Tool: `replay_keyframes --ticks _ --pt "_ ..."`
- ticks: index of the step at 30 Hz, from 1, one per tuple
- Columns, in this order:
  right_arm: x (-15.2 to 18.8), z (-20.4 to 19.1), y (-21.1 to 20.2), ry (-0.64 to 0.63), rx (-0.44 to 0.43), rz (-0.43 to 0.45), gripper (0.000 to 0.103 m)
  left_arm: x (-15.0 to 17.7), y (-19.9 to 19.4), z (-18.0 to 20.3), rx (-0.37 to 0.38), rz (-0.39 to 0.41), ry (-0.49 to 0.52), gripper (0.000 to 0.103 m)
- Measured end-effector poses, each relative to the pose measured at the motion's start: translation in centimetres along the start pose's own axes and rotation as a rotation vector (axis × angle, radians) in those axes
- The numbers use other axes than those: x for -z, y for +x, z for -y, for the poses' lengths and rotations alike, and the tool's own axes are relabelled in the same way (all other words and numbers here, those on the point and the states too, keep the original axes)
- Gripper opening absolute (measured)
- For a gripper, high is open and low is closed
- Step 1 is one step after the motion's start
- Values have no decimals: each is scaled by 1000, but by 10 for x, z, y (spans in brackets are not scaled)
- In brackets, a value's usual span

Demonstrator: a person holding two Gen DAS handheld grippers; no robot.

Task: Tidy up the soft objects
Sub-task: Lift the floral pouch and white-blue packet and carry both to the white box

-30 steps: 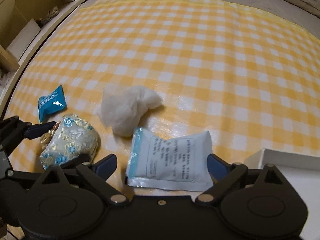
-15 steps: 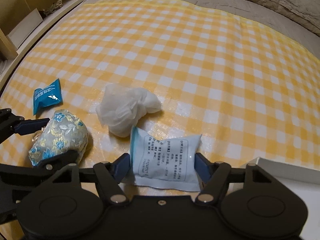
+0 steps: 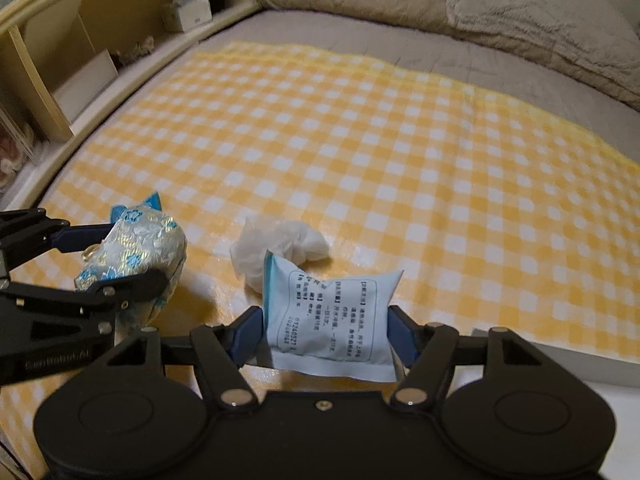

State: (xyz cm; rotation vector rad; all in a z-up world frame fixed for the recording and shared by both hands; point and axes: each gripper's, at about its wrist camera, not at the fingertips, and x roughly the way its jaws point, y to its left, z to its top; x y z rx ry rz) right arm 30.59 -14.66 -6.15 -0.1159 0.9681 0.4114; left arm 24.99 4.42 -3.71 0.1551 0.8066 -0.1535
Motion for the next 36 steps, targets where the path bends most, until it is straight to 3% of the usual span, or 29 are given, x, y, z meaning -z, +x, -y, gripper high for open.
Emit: replay_keyframes --ticks 9,15,29,36 --pt "3 32 -71 19 26 145 68 -25 -28 22 29 147 -45 59" --pt "13 60 -104 64 73 190 68 -33 -39 47 85 199 -32 58" --pt "42 115 -142 164 179 186 68 -36 -28 142 280 177 137 59" --pt "61 139 -133 181 218 88 68 -24 -13 194 376 123 263 59"
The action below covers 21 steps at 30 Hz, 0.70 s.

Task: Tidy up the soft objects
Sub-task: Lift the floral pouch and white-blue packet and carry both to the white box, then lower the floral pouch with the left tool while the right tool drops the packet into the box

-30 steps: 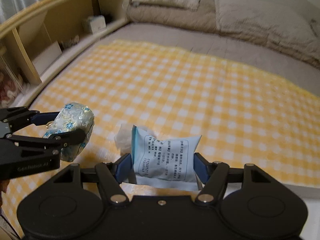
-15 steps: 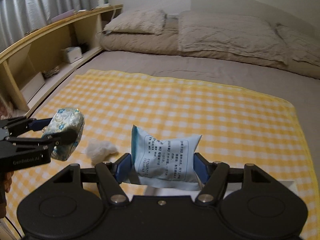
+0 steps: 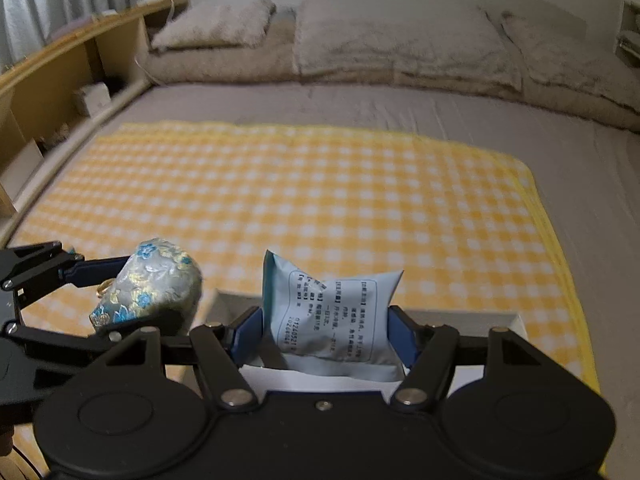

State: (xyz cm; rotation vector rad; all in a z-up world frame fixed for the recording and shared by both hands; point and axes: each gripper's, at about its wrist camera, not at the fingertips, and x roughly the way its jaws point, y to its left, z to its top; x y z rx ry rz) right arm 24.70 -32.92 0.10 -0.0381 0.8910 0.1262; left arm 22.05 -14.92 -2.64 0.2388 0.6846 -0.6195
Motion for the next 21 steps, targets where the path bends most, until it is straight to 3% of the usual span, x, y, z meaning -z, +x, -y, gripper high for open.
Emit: replay_keyframes --ticks 7,11,18,20,21 --pt "12 13 15 -22 34 -82 69 12 34 23 39 -86 97 59" --pt "15 15 25 -34 39 -121 69 16 45 28 58 -94 145 59" --pt "16 11 44 -66 45 -168 69 18 63 24 25 -112 173 59" --pt "15 10 48 -78 49 -173 69 19 66 21 28 -123 167 62" --pt "14 10 51 -83 50 -175 69 19 67 19 40 -130 162 68"
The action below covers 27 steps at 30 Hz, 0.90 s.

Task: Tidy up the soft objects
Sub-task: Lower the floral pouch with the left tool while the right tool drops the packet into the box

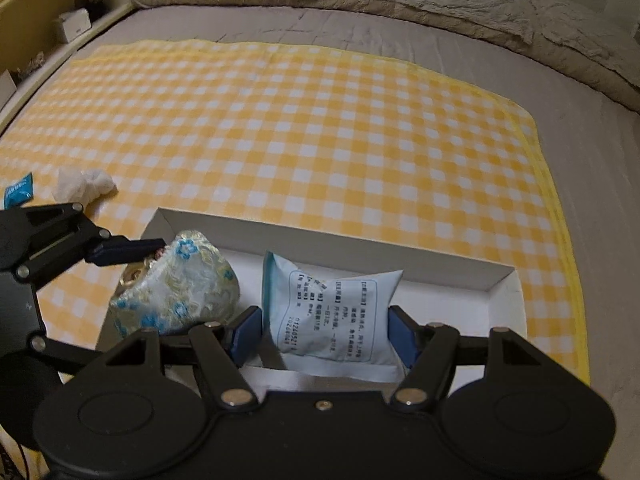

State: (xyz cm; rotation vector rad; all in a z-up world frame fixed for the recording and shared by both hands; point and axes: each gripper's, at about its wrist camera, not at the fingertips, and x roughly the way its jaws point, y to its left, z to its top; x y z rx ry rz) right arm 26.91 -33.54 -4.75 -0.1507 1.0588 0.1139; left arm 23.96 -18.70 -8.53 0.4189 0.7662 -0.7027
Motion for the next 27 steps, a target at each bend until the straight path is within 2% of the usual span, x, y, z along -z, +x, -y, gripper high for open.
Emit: replay_keyframes --ticks 3,6,12,20,25,27 --pt "-4 0 6 -2 0 -7 69 3 0 -2 0 -21 -3 81" --pt "-6 0 10 4 -15 -8 73 3 -1 -4 9 -29 -4 85" --pt "-6 0 17 31 -31 -33 81 6 -7 -9 19 -39 -32 86" --pt "1 1 13 46 -21 -58 82 7 -17 -8 26 -28 -56 87" --pt "8 9 6 44 -30 -112 71 8 -25 -6 36 -17 -66 87" --pt "11 10 10 30 -46 -146 57 8 -26 -6 39 -16 -67 87"
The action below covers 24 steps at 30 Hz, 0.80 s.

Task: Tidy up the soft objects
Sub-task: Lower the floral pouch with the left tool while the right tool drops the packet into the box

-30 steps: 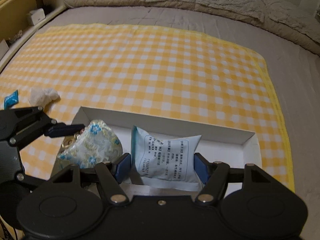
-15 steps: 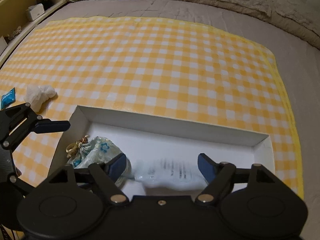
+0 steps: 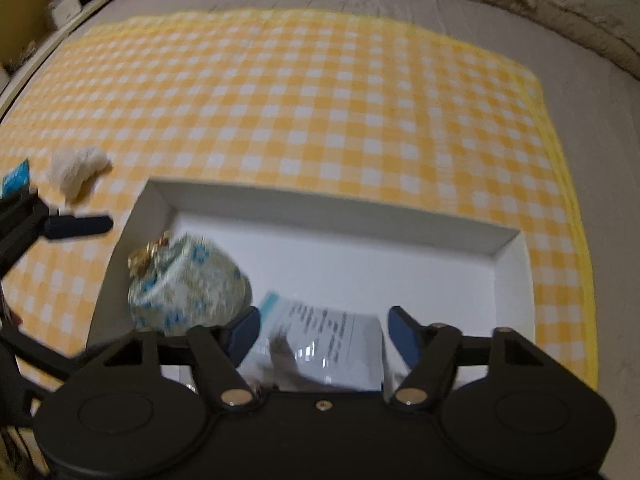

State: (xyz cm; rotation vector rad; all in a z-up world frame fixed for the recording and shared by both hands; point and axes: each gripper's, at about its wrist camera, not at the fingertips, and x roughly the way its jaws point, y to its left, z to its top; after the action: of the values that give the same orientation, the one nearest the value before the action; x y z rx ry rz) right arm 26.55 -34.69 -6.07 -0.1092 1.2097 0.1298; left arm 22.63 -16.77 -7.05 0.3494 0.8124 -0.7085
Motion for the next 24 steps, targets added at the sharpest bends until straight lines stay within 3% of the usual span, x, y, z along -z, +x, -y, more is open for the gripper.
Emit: replay_keyframes --ticks 2,6,19,24 --pt "3 1 9 -3 2 -41 47 0 0 0 1 0 -3 87" --pt "2 1 28 9 -17 -71 46 0 0 -2 -1 0 -14 87" --pt "-15 -22 23 -19 -13 66 44 -1 0 -5 5 3 -36 87" --pt "-10 -16 6 -5 -2 77 49 -1 -4 -5 6 10 -49 87"
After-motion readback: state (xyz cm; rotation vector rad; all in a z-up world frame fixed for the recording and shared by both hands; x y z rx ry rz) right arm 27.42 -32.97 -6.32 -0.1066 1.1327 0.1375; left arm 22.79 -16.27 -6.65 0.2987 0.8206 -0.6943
